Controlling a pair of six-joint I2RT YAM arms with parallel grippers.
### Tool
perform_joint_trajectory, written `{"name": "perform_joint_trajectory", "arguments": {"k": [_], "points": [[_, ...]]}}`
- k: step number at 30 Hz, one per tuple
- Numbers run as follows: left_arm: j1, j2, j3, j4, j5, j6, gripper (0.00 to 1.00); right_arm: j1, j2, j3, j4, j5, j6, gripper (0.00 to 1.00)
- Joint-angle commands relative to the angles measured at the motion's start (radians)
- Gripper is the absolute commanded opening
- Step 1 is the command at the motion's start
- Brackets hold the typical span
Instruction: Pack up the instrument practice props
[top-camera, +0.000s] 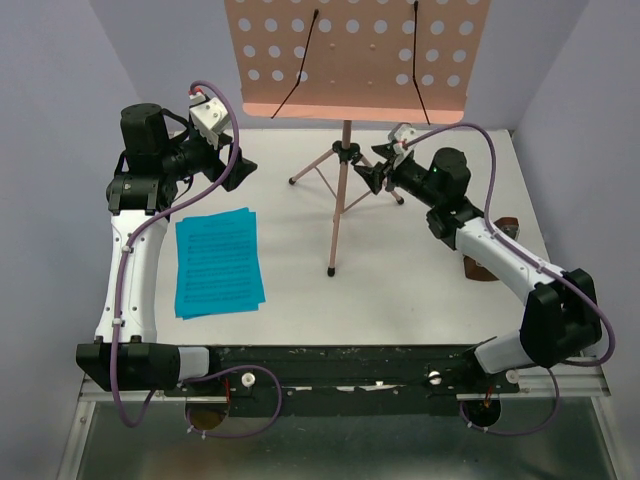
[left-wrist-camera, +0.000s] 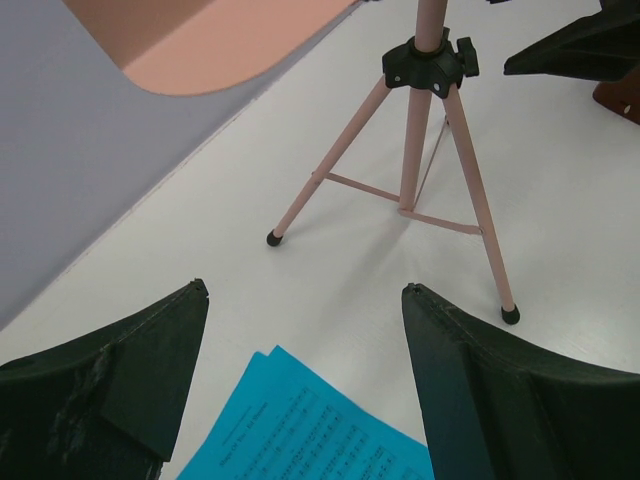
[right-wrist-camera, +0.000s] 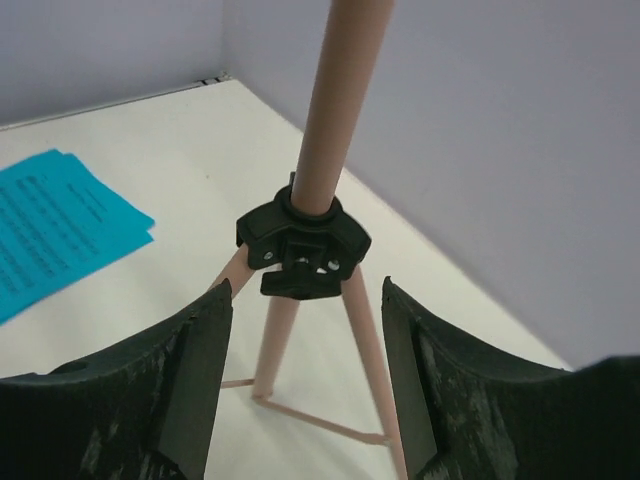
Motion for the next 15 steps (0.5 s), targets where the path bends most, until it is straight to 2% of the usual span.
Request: {"name": "perform_joint_trajectory", "arguments": {"k": [1, 15], "points": [[-0.006, -0.017, 0.013, -0.001, -0.002, -0.002, 0.88, -0.004, 0.055, 0.037, -0.001, 0.107, 0.361, 0.69], [-0.006, -0.060, -0.030, -0.022, -0.021, 0.025, 0.88, -0.011, 0.098, 0.071, 0.019, 0.102, 0.524, 0.67]]}}
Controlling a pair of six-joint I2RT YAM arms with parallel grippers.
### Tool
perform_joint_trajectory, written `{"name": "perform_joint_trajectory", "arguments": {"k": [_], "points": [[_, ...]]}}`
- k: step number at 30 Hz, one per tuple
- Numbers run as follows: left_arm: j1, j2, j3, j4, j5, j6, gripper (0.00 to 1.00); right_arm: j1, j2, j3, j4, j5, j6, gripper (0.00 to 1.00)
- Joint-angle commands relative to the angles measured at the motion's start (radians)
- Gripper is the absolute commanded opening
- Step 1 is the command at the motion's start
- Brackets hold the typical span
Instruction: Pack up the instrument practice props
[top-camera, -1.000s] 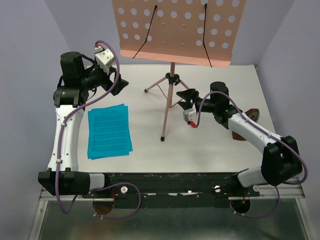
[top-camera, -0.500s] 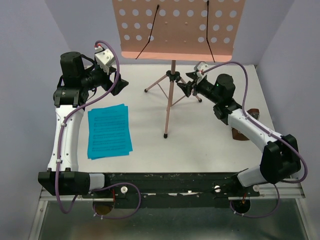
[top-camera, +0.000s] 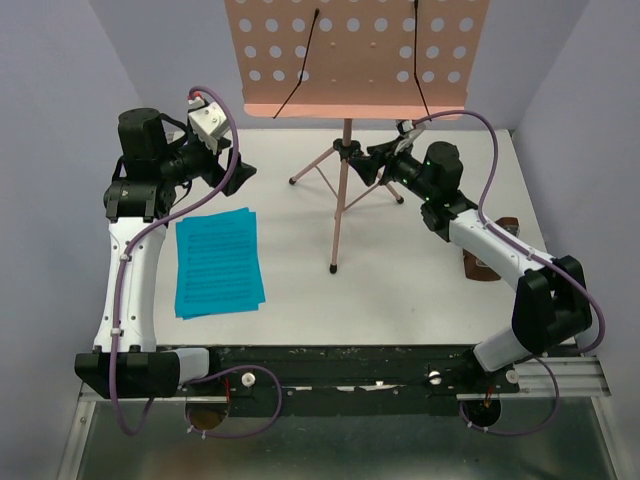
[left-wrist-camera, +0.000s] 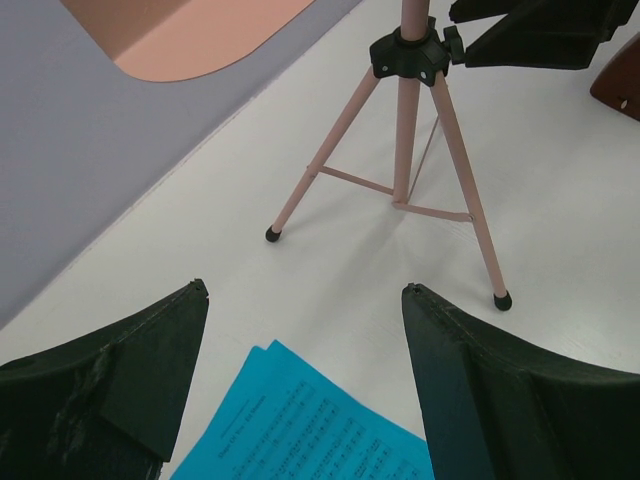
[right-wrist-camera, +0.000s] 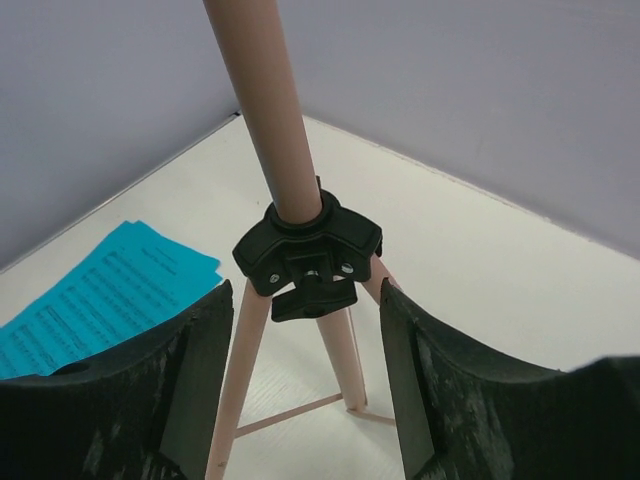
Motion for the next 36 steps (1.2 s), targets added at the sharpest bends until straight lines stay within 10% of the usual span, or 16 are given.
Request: {"name": "perform_joint_trajectory", "arguments": {"k": [1, 30, 36], "points": [[-0.006, -0.026, -0.013, -0.007, -0.018, 0.016, 0.88, -0.010, 0.007, 0.017, -0.014, 0.044, 0.121, 0.67], [-0.006, 0.015, 0.010, -0.002, -0.019, 0.019, 0.89, -0.079, 0.002, -0.010, -0.194, 0.284, 0.180, 0.51], [-0.006, 0.039, 0.027, 0.005, -0.016, 0.016, 0.89, -0.108, 0.028, 0.014, -0.144, 0.229, 0.346, 0.78]]}}
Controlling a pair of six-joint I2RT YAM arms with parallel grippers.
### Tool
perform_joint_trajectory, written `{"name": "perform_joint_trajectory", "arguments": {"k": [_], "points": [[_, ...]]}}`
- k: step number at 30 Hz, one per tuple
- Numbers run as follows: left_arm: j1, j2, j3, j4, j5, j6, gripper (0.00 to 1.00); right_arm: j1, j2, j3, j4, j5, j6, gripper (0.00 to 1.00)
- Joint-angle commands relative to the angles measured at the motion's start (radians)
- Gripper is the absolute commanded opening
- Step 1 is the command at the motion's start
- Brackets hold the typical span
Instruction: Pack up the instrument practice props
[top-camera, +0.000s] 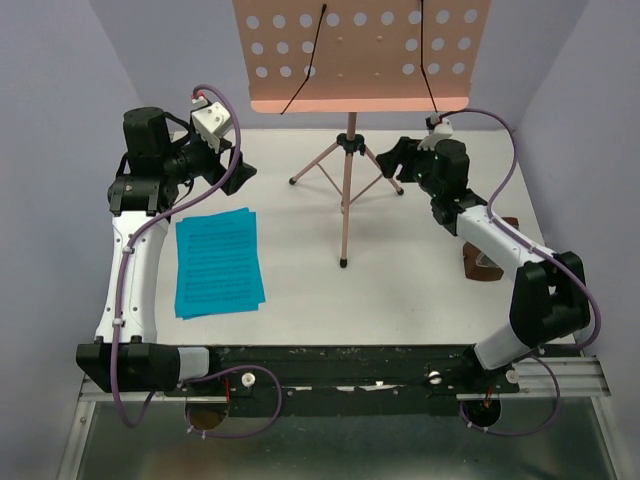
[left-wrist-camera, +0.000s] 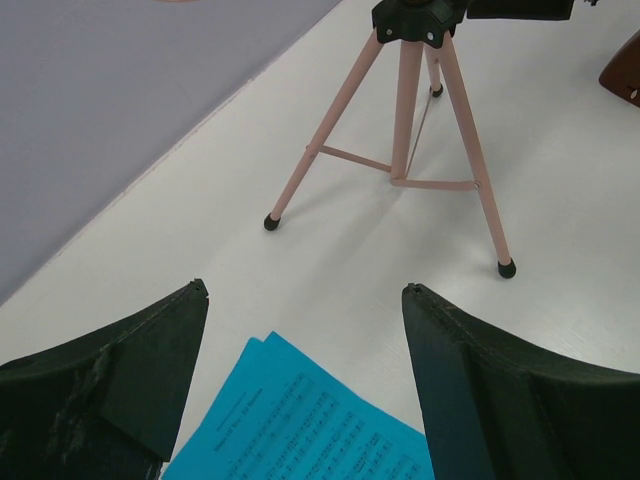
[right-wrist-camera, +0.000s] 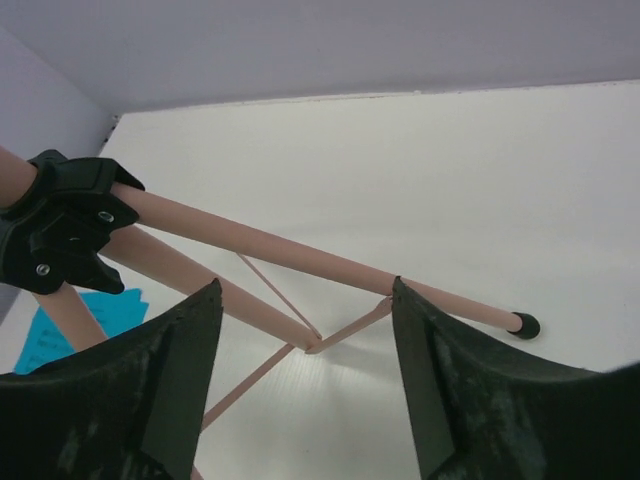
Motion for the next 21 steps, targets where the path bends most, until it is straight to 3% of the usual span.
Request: {"name": "perform_joint_trajectory", "arguments": {"k": [1, 10, 21], "points": [[-0.007, 0.019, 0.036, 0.011, -0.006, 0.009, 0.89, -0.009, 0.010, 0.028, 0.019, -0.028, 0.147, 0.81], [-0.006, 0.009, 0.021, -0.003, -0.002, 0.010, 0.89, -0.009, 0.075, 0.114, 0.030, -0.090, 0.242, 0.84], [-0.007, 0.016, 0.025, 0.013, 0.009, -0.001, 0.89, -0.006, 0.069, 0.132, 0.053, -0.135, 0.244, 0.84]]}}
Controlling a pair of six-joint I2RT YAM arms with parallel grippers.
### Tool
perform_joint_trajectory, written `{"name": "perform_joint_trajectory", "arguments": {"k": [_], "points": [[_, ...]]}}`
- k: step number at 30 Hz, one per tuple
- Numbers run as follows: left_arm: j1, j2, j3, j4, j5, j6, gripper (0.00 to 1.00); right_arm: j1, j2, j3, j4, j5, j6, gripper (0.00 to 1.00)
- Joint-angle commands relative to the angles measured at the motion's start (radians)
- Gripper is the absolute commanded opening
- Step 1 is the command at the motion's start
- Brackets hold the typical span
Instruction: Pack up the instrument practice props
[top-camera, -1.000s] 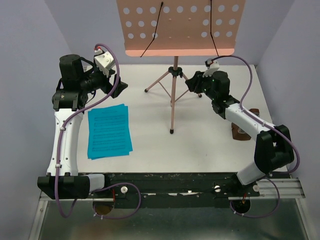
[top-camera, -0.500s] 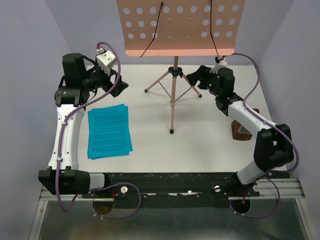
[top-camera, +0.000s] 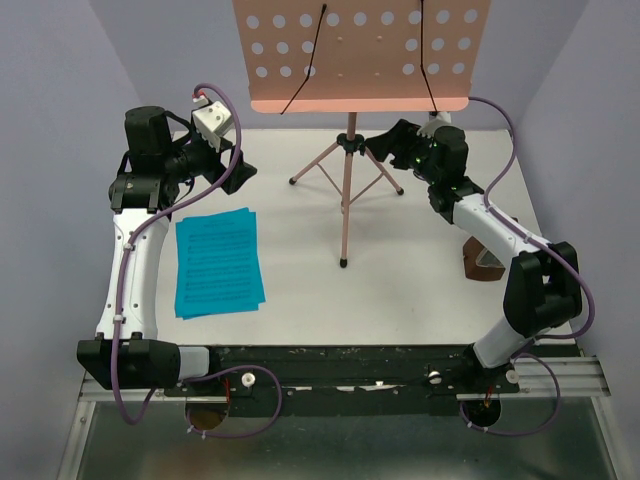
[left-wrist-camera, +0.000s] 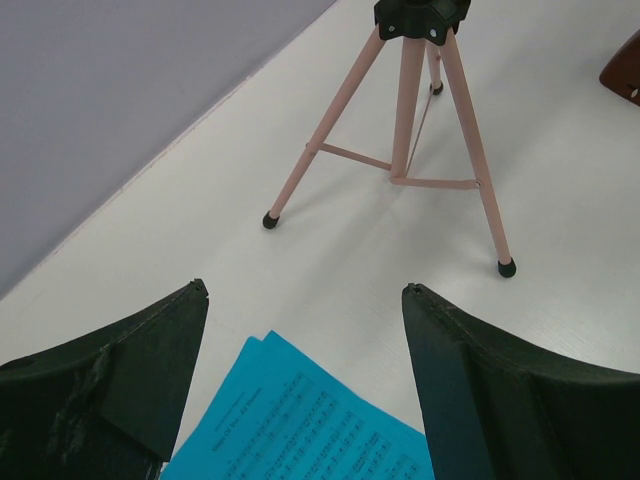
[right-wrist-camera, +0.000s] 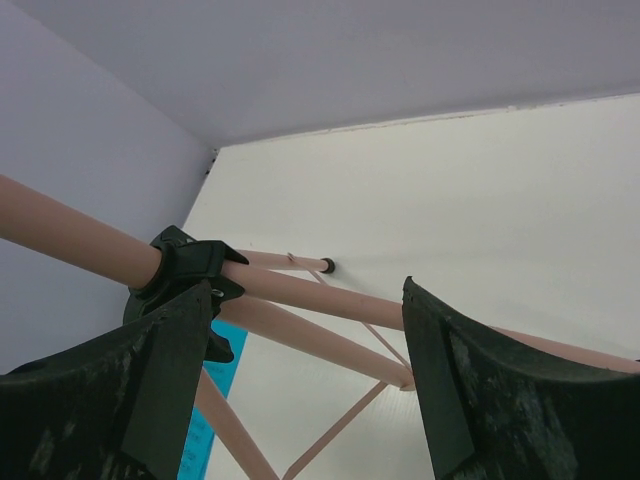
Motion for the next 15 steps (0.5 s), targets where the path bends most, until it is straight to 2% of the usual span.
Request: {"name": "perform_joint_trajectory", "arguments": {"k": [1, 8, 15], "points": [[-0.006, 0.000, 0.019, 0.015, 0.009, -0.001, 0.89, 0.004, -0.003, 0.011, 0.032, -0.047, 0.009, 0.84], [-0.006, -0.001, 0.019, 0.015, 0.008, -0.001, 0.89, 0.014, -0.014, -0.009, 0.088, -0.148, -0.034, 0.86], [-0.006, 0.000, 0.015, 0.015, 0.009, 0.000, 0.89, 0.020, -0.011, -0.011, 0.059, -0.146, -0.057, 0.86]]}}
